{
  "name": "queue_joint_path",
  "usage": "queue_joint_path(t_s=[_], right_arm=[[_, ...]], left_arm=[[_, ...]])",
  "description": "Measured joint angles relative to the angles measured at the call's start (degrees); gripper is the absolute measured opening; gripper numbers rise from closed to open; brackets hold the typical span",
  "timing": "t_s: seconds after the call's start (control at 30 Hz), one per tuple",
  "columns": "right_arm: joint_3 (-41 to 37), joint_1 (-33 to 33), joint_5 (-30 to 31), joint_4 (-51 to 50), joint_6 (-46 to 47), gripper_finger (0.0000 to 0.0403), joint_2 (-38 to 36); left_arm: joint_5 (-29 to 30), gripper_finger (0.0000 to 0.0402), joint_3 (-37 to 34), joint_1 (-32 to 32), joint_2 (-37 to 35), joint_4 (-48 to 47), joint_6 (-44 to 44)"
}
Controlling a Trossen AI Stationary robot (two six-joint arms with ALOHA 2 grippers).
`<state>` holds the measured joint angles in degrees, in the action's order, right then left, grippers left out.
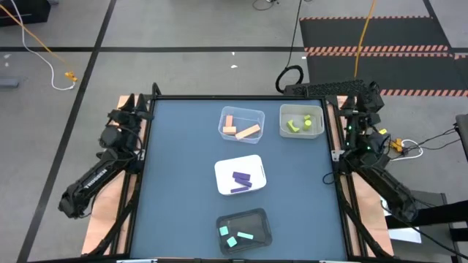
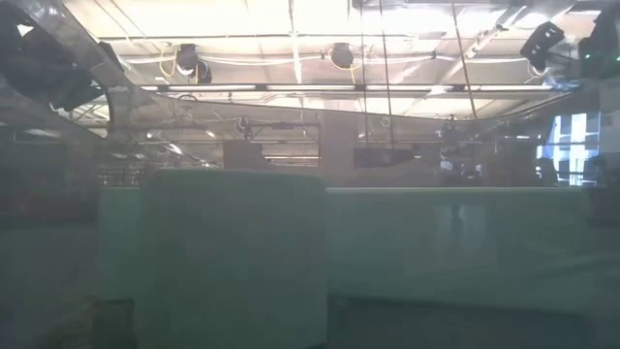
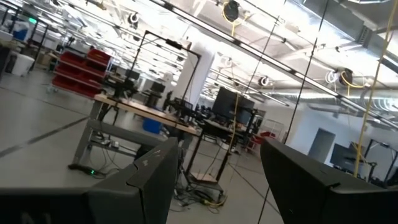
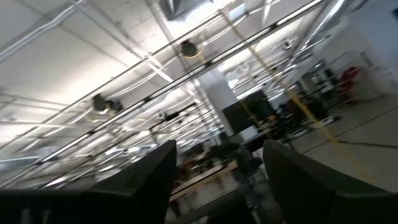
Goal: Sort & place blocks by color
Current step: Return to Home Position
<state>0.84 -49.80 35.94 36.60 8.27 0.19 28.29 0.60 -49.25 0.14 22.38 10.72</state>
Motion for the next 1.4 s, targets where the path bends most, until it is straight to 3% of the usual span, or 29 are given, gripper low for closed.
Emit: queue_joint_path(t_s=[0.37,1.4], right_arm=[[0.0,-9.4,0.0,0.0,0.0,0.0231,0.0],[0.0,-9.5,0.0,0.0,0.0,0.0231,0.0]], left_arm=[[0.0,0.023,0.0,-0.3,0.0,0.0,0.0],[-0.1,0.023,0.0,-0.3,0.0,0.0,0.0]])
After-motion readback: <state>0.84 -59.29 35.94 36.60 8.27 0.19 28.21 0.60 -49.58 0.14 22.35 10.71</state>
